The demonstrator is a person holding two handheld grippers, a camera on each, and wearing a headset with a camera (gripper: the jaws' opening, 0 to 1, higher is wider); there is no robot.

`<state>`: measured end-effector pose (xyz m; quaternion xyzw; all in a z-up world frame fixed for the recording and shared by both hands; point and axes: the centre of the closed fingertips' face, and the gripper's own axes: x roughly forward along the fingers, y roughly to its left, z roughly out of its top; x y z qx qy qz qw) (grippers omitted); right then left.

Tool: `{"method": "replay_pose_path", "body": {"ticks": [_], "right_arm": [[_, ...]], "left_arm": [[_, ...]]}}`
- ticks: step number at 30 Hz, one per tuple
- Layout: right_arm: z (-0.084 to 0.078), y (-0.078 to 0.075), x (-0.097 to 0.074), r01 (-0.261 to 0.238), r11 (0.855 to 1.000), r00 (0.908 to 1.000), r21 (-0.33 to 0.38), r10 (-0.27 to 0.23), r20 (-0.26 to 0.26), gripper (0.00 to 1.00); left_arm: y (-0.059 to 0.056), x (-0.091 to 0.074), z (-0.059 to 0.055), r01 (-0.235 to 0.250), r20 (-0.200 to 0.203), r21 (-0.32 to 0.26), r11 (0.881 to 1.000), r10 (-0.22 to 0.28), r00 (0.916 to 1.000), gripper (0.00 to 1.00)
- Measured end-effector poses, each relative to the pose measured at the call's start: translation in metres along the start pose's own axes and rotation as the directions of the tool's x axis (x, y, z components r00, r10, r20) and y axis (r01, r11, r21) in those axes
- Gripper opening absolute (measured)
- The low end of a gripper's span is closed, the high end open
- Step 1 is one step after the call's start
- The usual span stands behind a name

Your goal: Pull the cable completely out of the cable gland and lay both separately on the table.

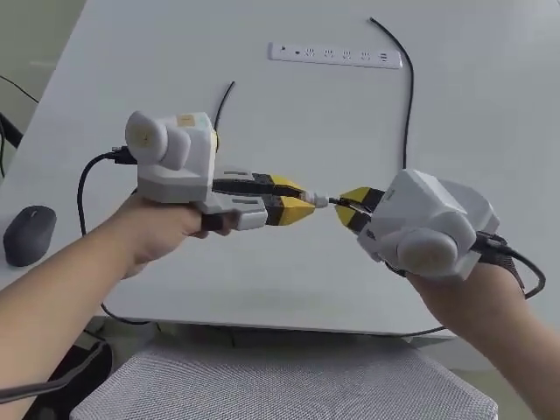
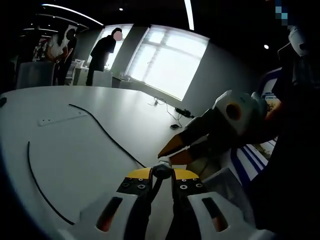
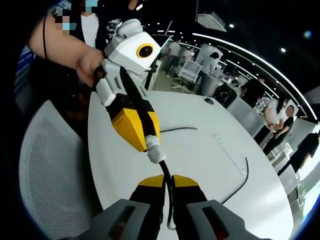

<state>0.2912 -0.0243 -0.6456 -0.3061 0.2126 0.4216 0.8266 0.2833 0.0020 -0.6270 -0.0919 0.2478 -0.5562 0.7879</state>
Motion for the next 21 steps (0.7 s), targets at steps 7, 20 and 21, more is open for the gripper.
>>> {"method": "replay_pose_path", "body": {"ticks": [7,20,21], "right_arm": [[-0.005,0.001,0.003,0.0,0.999,1.0,0.045,0.0,-0.006,0.0],[-0.022,-0.005,-0.001,0.014,0.994,0.9994,0.111,-0.01,-0.033,0.0],[-0.025,-0.007,-0.002,0.017,0.994,0.9992,0.109,-0.013,-0.037,0.0]], "left_arm": [[0.0,0.004,-0.002,-0.009,-0.012,0.007,1.0,0.009,0.9999,0.14],[0.0,0.0,-0.002,-0.011,-0.008,-0.001,1.0,0.011,0.9999,0.14],[-0.001,0.0,-0.002,-0.011,-0.006,-0.003,1.0,0.011,0.9999,0.14]]}}
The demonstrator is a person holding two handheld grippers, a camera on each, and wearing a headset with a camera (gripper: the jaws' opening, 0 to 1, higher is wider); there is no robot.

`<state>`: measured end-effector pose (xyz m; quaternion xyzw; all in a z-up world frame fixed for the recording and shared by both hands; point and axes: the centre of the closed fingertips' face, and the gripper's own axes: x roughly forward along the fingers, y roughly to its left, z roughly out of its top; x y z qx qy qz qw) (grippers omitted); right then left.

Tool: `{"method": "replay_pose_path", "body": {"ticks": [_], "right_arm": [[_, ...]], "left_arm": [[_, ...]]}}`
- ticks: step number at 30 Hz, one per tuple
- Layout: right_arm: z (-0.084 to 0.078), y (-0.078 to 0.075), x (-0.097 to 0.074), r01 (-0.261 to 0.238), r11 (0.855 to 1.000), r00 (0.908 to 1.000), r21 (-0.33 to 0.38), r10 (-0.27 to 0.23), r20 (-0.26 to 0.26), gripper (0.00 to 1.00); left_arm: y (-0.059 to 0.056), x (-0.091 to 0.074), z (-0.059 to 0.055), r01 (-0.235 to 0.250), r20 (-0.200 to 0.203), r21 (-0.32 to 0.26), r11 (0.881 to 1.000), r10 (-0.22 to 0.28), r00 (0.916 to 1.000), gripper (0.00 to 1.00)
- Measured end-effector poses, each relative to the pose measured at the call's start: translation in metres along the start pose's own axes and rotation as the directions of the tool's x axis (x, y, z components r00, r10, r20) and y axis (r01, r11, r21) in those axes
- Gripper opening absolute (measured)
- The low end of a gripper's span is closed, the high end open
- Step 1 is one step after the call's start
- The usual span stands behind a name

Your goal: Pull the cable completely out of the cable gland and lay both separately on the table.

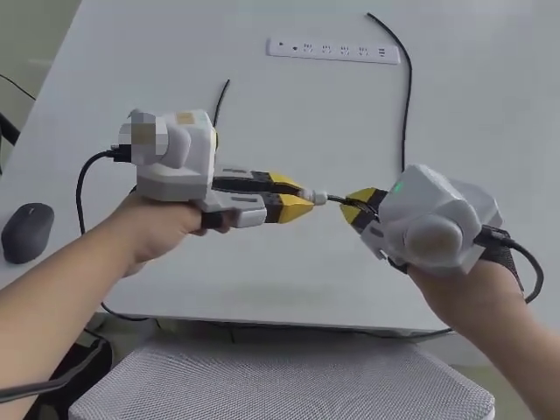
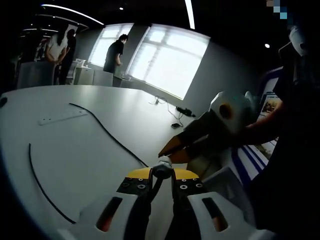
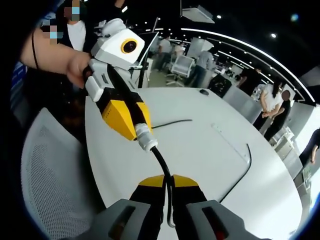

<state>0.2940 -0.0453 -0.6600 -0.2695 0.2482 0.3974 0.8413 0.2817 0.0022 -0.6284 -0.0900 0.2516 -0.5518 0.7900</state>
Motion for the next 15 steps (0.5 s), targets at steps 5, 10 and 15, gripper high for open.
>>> {"method": "replay_pose_path", "body": {"ticks": [5,10,15], "right_arm": [[-0.012,-0.006,-0.001,0.021,0.999,0.9996,0.026,-0.02,-0.022,0.0],[-0.025,-0.008,0.002,0.052,0.989,0.9976,0.136,-0.045,-0.052,0.0],[-0.043,-0.011,0.005,0.075,0.978,0.9926,0.196,-0.055,-0.108,0.0]], "left_arm": [[-0.003,0.0,0.003,0.004,0.013,-0.003,1.0,-0.004,0.9999,0.14],[-0.006,0.005,0.001,0.007,0.005,0.004,1.0,-0.007,1.0,0.15],[-0.007,0.006,-0.002,0.007,-0.003,0.002,1.0,-0.007,1.0,0.15]]}}
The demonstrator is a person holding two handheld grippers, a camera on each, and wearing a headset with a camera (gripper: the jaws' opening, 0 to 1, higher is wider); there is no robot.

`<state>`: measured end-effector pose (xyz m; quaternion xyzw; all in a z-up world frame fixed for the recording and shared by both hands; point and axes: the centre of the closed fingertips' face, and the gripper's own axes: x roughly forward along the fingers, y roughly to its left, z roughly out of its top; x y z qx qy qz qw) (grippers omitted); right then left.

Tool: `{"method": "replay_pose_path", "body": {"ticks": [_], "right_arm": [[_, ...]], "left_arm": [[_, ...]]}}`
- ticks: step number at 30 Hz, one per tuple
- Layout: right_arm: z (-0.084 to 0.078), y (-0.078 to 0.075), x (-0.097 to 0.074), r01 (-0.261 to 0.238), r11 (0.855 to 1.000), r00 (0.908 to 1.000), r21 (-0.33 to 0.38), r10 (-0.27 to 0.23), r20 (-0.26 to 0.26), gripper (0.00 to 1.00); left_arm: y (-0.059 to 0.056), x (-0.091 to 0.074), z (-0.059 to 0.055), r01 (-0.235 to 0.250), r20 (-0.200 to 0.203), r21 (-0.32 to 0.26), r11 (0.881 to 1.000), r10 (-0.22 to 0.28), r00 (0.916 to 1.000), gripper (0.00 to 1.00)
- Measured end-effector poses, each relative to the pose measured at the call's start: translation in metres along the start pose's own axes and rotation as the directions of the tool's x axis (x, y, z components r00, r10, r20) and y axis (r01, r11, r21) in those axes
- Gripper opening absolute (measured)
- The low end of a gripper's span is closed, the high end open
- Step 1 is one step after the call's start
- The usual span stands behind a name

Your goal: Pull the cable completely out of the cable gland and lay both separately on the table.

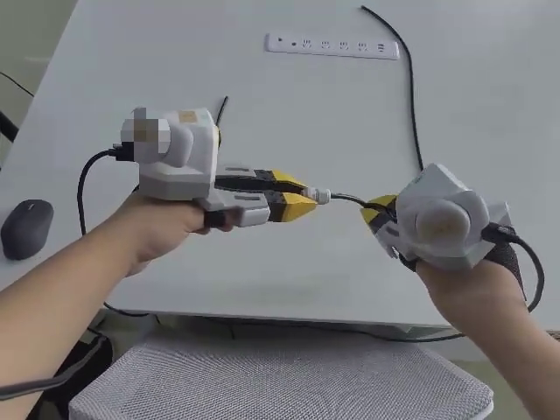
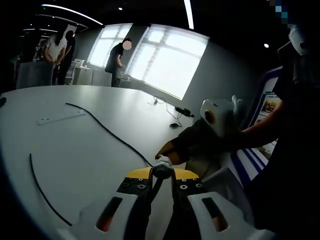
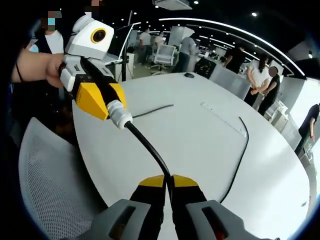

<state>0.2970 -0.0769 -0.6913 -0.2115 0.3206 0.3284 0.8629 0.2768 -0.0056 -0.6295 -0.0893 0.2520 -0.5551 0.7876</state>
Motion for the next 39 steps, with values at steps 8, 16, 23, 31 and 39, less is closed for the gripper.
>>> {"method": "replay_pose_path", "body": {"ticks": [8,16,23,31,39], "right_arm": [[-0.008,0.0,0.005,0.011,0.997,0.9998,0.081,-0.009,-0.02,0.0],[-0.005,0.0,0.001,0.004,0.998,1.0,0.058,-0.004,-0.002,0.0],[0.002,0.001,-0.01,0.011,1.0,0.9994,-0.023,-0.011,0.032,0.01],[0.043,0.018,-0.025,0.0,0.976,0.9947,-0.218,0.023,0.1,0.12],[0.072,0.035,-0.018,0.005,0.926,0.9936,-0.378,0.037,0.106,0.1]], "left_arm": [[-0.001,0.004,-0.002,-0.002,-0.003,-0.002,1.0,0.002,1.0,0.14],[0.002,0.002,-0.001,-0.01,0.0,-0.008,1.0,0.01,1.0,0.15],[0.009,-0.004,0.002,-0.029,0.007,-0.007,1.0,0.029,0.9996,0.15],[0.015,-0.009,0.005,-0.042,0.014,-0.013,0.999,0.042,0.999,0.15],[0.014,-0.01,0.004,-0.039,0.007,-0.008,0.999,0.039,0.9992,0.15]]}}
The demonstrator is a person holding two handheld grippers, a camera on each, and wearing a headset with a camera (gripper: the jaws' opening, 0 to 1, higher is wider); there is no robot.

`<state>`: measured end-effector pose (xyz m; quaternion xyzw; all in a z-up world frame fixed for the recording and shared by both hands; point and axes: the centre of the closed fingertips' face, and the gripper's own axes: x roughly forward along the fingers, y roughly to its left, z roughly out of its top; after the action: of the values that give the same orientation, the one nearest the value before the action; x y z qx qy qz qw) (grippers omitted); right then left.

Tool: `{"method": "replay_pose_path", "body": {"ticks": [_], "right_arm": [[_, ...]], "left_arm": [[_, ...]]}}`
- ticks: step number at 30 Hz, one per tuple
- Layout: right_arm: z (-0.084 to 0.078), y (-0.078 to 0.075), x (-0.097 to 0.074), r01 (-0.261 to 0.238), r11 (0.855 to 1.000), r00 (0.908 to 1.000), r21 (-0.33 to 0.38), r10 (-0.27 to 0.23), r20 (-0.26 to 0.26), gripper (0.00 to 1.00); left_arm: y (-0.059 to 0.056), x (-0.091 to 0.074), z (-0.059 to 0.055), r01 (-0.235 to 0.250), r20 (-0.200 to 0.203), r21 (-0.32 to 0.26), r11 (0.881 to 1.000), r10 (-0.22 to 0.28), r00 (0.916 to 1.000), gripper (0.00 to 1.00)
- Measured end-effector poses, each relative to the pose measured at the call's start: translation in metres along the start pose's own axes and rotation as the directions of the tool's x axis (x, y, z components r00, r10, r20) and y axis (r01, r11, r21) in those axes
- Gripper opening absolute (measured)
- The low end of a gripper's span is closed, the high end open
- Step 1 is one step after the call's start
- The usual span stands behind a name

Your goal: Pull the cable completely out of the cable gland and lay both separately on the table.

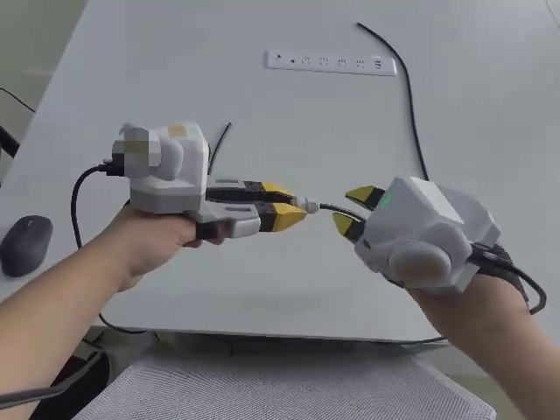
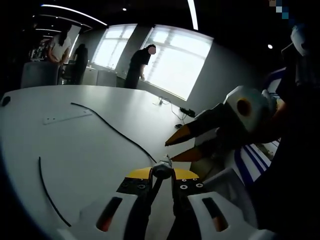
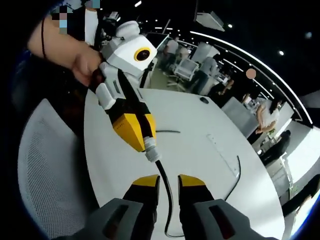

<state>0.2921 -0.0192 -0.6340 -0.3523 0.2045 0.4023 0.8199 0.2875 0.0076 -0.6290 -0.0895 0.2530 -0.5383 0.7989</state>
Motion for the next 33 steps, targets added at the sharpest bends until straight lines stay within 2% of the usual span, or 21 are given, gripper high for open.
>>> {"method": "replay_pose_path", "body": {"ticks": [4,14,17,22,33], "right_arm": [[-0.001,0.003,0.006,-0.017,1.0,0.9998,-0.007,0.017,-0.004,0.09],[0.002,0.007,0.009,-0.028,0.999,0.9996,-0.036,0.028,-0.004,0.06],[-0.002,0.007,0.011,-0.035,0.998,0.9993,-0.046,0.034,-0.015,0.02],[-0.003,0.005,0.01,-0.036,0.999,0.9993,-0.039,0.036,-0.001,0.01],[-0.014,0.005,0.012,-0.049,0.998,0.9985,0.041,0.05,-0.02,0.0]], "left_arm": [[-0.001,0.0,0.0,0.004,-0.002,0.003,1.0,-0.004,1.0,0.15],[-0.002,0.003,0.0,0.01,-0.006,0.011,1.0,-0.01,0.9999,0.15],[-0.003,0.004,0.0,0.018,-0.005,0.011,1.0,-0.018,0.9998,0.15],[-0.004,0.005,0.002,0.015,0.002,0.013,1.0,-0.016,0.9999,0.15],[-0.005,0.007,0.0,0.013,-0.007,0.021,1.0,-0.013,0.9999,0.15]]}}
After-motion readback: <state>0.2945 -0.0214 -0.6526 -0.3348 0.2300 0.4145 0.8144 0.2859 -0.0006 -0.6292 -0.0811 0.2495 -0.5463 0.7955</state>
